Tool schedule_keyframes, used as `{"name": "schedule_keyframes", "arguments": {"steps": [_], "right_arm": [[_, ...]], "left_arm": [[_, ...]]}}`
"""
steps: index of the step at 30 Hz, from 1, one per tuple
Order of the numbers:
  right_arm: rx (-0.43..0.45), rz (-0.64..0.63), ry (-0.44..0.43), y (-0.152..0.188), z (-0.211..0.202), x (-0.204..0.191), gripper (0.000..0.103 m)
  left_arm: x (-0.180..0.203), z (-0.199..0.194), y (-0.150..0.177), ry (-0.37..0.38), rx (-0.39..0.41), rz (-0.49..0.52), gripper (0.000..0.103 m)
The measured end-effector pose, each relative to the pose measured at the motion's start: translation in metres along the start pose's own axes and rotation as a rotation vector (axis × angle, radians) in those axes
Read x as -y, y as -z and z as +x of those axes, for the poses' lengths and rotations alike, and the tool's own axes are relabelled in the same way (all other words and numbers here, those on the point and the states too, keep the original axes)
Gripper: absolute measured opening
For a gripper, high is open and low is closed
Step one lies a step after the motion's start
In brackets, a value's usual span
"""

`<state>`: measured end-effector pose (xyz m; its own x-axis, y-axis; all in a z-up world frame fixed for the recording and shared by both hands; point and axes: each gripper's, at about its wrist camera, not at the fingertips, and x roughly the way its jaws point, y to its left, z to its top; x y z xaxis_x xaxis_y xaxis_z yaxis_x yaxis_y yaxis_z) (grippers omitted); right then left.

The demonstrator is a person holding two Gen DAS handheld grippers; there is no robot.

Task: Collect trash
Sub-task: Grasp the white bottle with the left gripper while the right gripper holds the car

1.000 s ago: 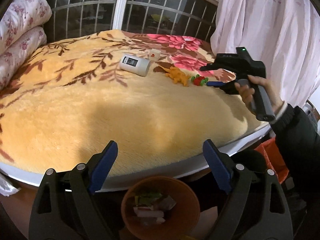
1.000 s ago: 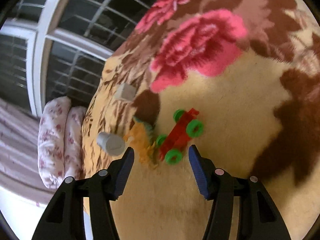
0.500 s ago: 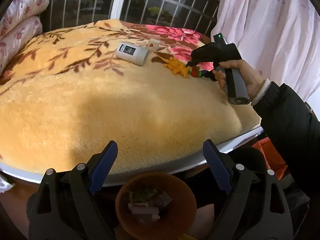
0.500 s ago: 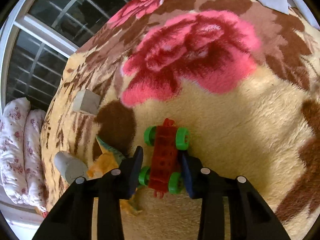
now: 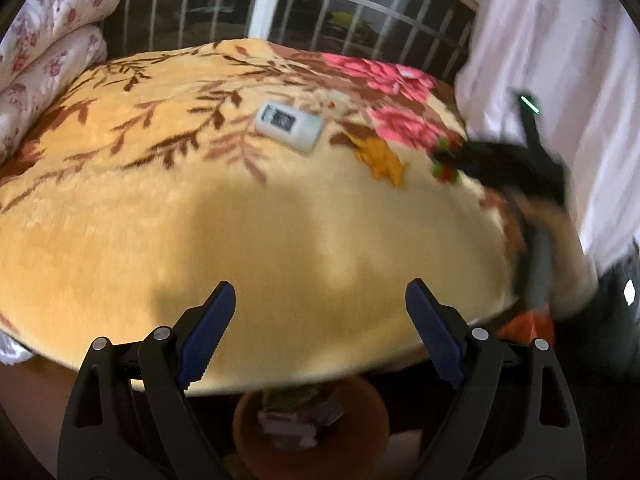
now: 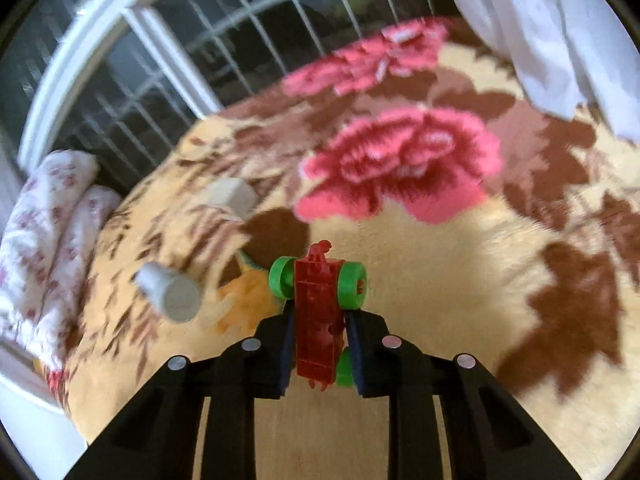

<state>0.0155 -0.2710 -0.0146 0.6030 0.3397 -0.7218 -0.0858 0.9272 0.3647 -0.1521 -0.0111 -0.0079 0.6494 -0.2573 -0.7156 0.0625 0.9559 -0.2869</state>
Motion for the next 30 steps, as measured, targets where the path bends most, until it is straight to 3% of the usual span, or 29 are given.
{"name": "schedule_keyframes", "arguments": {"steps": [8,10,13,18,23,26,30], "right_arm": [[0.072,-0.130,-0.087,0.056,-0.056,-0.009,0.023],[0.064,-0.131,-0.114,0.071,-0.062,-0.006,0.023],[0.047,-0.137,-0.135,0.086,-0.064,-0.002,0.023],[0.029,-0.155,-0.155,0.097,-0.066,0.005,0.023],[0.038,-0.156,-0.174,0.097,-0.069,0.012,0.023],[0.036,-0.145,-0.188,0.098,-0.067,0.015,0.023],[0.040,-0.134,-0.210,0.100,-0.067,0.020,0.023]], "left_arm": [[-0.008,0.065,-0.103,-0.101,-0.080,-0.322,0.089],[-0.006,0.082,-0.122,-0.142,-0.104,-0.383,0.089],[-0.004,0.109,-0.148,-0.263,-0.125,-0.468,0.089],[0.000,0.139,-0.167,-0.393,-0.147,-0.528,0.089],[-0.011,0.165,-0.162,-0.457,-0.179,-0.644,0.089],[-0.013,0.179,-0.163,-0.515,-0.192,-0.651,0.089],[-0.024,0.204,-0.155,-0.513,-0.247,-0.655,0.087]]}}
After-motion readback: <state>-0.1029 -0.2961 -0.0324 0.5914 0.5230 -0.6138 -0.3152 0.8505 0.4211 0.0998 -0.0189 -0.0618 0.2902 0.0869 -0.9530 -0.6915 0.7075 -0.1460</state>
